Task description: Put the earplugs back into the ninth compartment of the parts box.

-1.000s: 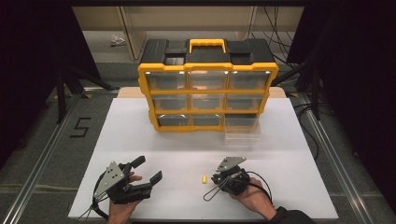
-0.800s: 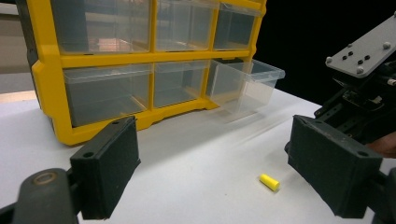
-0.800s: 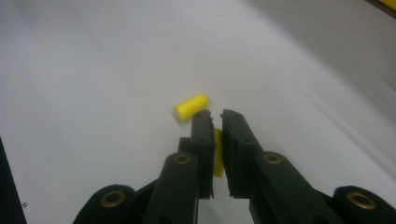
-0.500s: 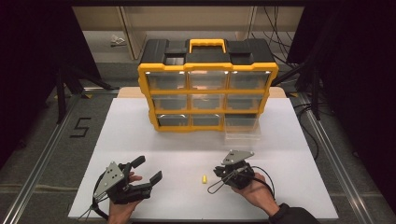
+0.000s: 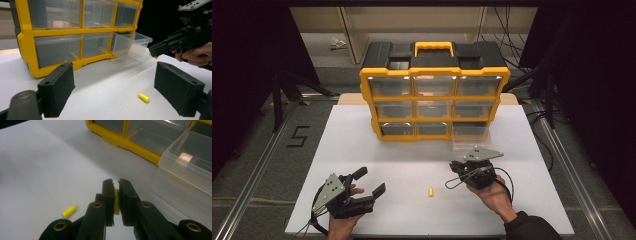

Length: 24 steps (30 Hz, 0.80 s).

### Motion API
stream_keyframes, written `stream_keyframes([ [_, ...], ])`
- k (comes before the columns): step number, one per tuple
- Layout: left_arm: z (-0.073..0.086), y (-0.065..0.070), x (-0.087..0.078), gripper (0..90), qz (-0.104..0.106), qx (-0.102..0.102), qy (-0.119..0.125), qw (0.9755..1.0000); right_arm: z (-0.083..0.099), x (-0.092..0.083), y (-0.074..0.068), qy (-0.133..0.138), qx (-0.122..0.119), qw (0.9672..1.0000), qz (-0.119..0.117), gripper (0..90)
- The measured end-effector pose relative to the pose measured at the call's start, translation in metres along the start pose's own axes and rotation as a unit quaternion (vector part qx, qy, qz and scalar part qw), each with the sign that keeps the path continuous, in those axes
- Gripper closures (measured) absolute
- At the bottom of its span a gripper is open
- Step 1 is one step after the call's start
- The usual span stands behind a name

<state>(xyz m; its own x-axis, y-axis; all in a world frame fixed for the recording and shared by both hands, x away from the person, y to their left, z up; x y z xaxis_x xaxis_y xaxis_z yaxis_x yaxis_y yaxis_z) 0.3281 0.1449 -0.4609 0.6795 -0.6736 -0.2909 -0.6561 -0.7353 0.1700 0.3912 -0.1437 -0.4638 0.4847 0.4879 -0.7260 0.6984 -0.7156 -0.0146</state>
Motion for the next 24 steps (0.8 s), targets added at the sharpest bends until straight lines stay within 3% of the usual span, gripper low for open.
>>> stream_keyframes([
  [24, 0.0, 0.0, 0.0, 15.8, -0.001, -0.001, 0.0, 1.0, -0.021, -0.018, 0.032, 0.043, 0.025, 0.9983, 0.029, 83.3],
])
Point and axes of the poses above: each handheld gripper's, and its own axes: x roughly forward along the jaws, z roughly out of its underside, y roughly to its right, the point moved 7 cm from there along x, roughly forward along the jaws, and after that the axes turned 10 degrees about -y, right-handed, at the moved point
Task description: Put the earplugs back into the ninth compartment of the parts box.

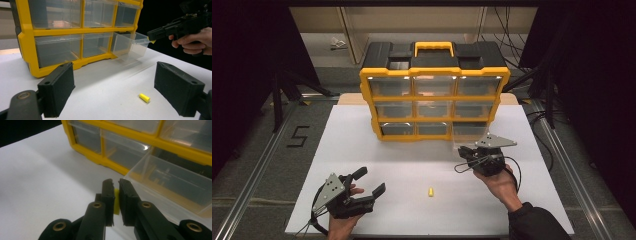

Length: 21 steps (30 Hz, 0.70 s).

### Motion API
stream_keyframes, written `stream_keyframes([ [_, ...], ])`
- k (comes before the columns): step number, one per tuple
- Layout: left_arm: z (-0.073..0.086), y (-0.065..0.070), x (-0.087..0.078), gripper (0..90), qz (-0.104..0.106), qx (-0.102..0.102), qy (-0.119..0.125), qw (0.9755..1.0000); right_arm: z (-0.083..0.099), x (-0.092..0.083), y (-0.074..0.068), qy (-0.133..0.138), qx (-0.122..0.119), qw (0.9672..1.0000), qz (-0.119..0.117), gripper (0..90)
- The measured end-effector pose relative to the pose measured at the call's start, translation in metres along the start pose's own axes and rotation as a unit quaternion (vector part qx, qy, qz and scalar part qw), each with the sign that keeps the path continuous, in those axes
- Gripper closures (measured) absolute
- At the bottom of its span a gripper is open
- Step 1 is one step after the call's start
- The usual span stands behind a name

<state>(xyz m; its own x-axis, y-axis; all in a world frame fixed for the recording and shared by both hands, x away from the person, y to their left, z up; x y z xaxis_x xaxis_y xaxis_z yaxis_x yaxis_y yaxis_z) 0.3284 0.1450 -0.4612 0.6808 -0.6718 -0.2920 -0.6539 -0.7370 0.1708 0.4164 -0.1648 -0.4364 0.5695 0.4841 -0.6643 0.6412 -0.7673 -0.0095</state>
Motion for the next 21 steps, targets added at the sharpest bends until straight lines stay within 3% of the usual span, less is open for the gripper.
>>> stream_keyframes([
  [12, 0.0, 0.0, 0.0, 15.9, -0.001, 0.0, 0.0, 1.0, -0.016, -0.003, 0.026, 0.022, 0.027, 0.9992, 0.021, 83.2],
  [21, 0.0, 0.0, 0.0, 15.9, -0.001, 0.0, 0.0, 1.0, -0.017, 0.001, 0.038, 0.023, 0.038, 0.9985, 0.032, 83.0],
])
Point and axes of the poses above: each handheld gripper's, and its own axes: x roughly forward along the jaws, z roughly out of its underside, y roughly to its right, the point moved 7 cm from there along x, roughly forward along the jaws, and after that the axes turned 10 degrees about -y, right-handed, at the moved point
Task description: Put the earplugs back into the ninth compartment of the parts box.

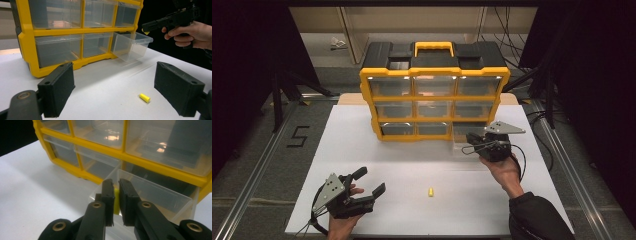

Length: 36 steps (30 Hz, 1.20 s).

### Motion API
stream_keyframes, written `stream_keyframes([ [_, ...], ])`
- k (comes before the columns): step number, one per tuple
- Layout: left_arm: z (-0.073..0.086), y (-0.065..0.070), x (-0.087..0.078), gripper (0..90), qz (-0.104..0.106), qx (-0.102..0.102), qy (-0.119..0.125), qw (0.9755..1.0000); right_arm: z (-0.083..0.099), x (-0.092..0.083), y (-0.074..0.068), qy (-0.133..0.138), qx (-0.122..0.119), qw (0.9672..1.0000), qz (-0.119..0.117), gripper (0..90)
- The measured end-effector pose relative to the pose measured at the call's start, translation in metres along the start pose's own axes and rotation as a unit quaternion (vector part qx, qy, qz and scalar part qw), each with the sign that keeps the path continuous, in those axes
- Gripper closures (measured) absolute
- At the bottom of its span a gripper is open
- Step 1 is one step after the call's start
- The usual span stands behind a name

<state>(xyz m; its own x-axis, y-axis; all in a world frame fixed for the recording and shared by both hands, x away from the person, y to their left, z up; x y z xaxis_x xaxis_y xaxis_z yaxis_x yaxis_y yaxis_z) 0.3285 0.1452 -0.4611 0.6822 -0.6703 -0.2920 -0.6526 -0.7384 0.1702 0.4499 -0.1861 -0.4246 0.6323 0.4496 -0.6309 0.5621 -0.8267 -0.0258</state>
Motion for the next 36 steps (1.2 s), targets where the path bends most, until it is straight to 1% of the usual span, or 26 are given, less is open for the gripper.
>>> stream_keyframes([
  [14, 0.0, 0.0, 0.0, 15.9, 0.002, -0.001, 0.0, 1.0, -0.004, 0.011, 0.021, -0.001, 0.02, 0.9997, 0.016, 82.9],
  [23, 0.0, 0.001, 0.0, 15.9, 0.003, -0.001, 0.0, 1.0, -0.002, 0.02, 0.029, -0.007, 0.028, 0.9993, 0.024, 81.4],
  [25, 0.0, 0.0, 0.0, 15.9, 0.003, 0.0, 0.0, 1.0, -0.001, 0.021, 0.031, -0.012, 0.03, 0.9992, 0.023, 78.6],
  [26, 0.0, 0.0, 0.0, 15.9, 0.004, -0.001, 0.0, 1.0, -0.001, 0.022, 0.031, -0.014, 0.031, 0.9992, 0.022, 75.2],
  [27, 0.0, 0.0, 0.001, 15.8, 0.004, -0.001, 0.0, 1.0, -0.001, 0.022, 0.033, -0.012, 0.034, 0.9991, 0.023, 69.5],
  [30, 0.0, 0.0, 0.0, 15.8, 0.003, -0.001, 0.0, 1.0, -0.002, 0.021, 0.033, -0.01, 0.035, 0.9991, 0.022, 67.0],
  [33, 0.0, 0.0, 0.0, 15.9, 0.003, -0.001, -0.001, 1.0, -0.003, 0.02, 0.034, -0.009, 0.034, 0.999, 0.026, 62.2],
  [36, 0.0, 0.0, 0.0, 15.9, 0.003, 0.0, -0.001, 1.0, -0.003, 0.019, 0.035, -0.009, 0.037, 0.9988, 0.03, 59.3],
])
Point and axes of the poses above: each handheld gripper's, and its own axes: x roughly forward along the jaws, z roughly out of its underside, y roughly to its right, the point moved 7 cm from there along x, roughly forward along the jaws, and after that the axes turned 10 degrees about -y, right-handed, at the moved point
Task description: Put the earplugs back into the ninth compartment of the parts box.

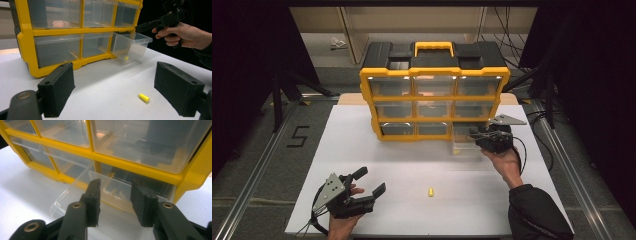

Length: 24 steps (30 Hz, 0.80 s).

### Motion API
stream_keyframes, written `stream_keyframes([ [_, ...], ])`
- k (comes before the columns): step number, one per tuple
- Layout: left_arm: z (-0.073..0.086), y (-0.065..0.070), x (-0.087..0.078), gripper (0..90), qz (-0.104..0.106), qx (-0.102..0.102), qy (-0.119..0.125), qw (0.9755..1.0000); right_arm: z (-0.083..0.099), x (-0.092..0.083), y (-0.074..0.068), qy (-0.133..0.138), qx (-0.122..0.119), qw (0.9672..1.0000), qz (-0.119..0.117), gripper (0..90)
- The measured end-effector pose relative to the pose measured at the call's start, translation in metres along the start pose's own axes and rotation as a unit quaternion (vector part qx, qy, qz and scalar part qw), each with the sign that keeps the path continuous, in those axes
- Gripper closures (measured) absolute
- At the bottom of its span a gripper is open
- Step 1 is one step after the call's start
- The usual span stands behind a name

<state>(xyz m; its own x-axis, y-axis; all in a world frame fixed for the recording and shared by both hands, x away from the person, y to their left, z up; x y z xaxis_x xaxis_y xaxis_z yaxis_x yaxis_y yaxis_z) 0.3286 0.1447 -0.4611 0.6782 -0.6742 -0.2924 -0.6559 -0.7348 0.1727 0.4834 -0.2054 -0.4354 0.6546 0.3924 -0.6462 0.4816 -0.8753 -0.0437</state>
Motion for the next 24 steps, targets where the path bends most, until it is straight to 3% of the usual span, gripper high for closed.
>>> stream_keyframes([
  [9, 0.0, 0.0, -0.001, 15.9, 0.0, -0.001, 0.0, 1.0, -0.007, -0.01, -0.012, 0.013, 0.003, 0.9998, -0.017, 40.0],
  [16, 0.0, 0.0, 0.0, 15.9, 0.0, -0.002, 0.0, 1.0, -0.007, -0.016, -0.041, 0.01, -0.03, 0.9987, -0.041, 31.9],
  [24, 0.0, -0.001, -0.001, 15.9, 0.0, -0.003, 0.001, 1.0, -0.005, -0.02, -0.063, 0.007, -0.044, 0.9968, -0.067, 29.2],
])
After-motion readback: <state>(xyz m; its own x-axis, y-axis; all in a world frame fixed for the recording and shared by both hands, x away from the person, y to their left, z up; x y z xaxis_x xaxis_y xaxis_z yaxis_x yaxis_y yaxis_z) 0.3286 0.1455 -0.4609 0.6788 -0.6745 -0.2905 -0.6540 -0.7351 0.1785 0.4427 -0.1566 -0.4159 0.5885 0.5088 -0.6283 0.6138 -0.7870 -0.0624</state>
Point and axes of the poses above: each handheld gripper's, and its own axes: x roughly forward along the jaws, z roughly out of its underside, y roughly to its right, the point moved 7 cm from there along x, roughly forward along the jaws, and after that the axes turned 10 degrees about -y, right-handed, at the moved point
